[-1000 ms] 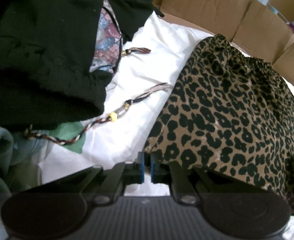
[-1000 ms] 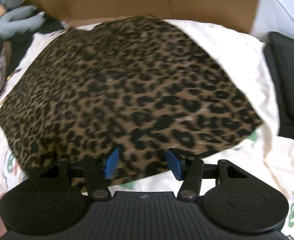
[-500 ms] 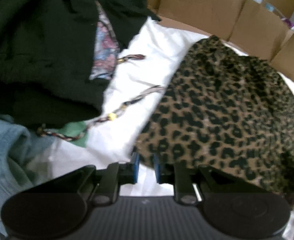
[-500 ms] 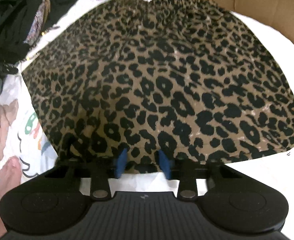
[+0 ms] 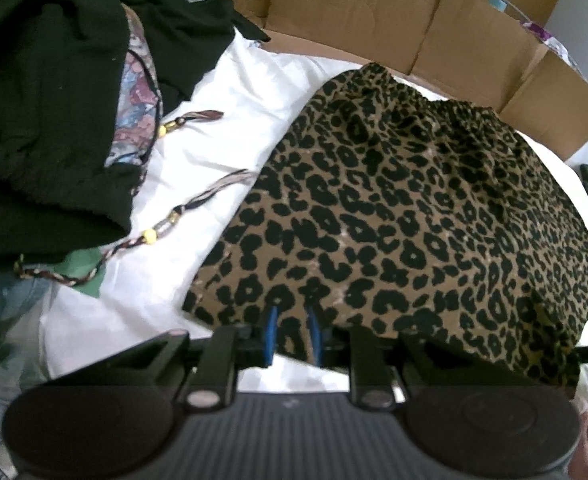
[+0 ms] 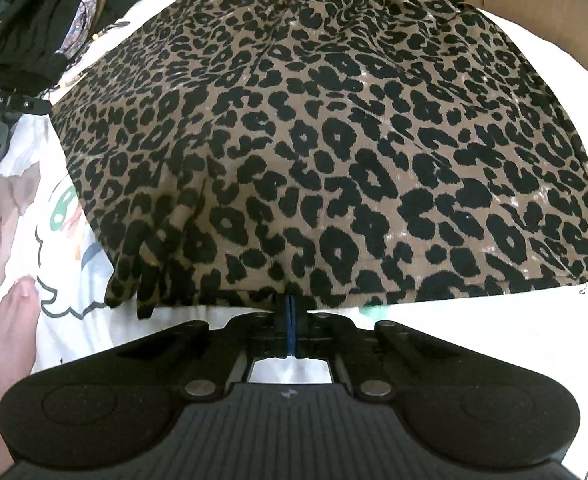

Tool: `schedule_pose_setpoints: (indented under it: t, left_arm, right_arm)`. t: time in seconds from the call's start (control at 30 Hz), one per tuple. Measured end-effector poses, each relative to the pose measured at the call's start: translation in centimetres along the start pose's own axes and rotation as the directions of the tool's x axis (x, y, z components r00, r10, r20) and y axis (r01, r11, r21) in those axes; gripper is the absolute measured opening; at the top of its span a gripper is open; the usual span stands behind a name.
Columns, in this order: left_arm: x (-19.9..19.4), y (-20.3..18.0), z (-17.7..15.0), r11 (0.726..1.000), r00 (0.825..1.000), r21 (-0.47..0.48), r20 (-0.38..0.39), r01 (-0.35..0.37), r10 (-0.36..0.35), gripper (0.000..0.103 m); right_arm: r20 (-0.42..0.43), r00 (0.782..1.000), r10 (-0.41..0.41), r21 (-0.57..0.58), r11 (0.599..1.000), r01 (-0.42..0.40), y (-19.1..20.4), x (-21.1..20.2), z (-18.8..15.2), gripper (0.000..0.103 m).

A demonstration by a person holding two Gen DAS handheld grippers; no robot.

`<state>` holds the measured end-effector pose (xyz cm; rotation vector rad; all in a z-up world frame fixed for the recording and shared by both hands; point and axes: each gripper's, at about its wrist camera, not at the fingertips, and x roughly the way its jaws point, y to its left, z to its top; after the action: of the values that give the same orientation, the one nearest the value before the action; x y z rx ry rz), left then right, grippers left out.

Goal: Fold clothes
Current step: 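Pinch the skirt hem with the right gripper and tug it straight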

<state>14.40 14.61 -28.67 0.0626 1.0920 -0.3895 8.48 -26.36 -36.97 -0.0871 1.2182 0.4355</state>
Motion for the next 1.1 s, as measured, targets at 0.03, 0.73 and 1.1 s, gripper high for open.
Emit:
schedule_pose_setpoints:
  t: [0.03,0.73,1.1]
  left_arm:
    - [0.0,-0.3,0.0,1.000,1.000,0.003,0.001,0.006,-0.006,0.019]
    - [0.4,-2.0,-0.1,0.999,0.999,0.031,-0.018,0.029,-0.028,0.019]
    - [0.6,-3.5,0.1,0.995,0.997,0.065,-0.028,0.073,-0.071,0.019]
  right_arm:
    - [0.003,1.000,-0.004,-0.003,1.000,0.004,0.0,-0.2,0.1,0.000]
    - [0.099,0.993,-0.069,-0.215,0.973,0.089,1.0,0.2,-0.3,0.010]
    - [0.071,0.996,-0.053,-0.221,0.973,0.067,1.7,-0.7,-0.4,0.000]
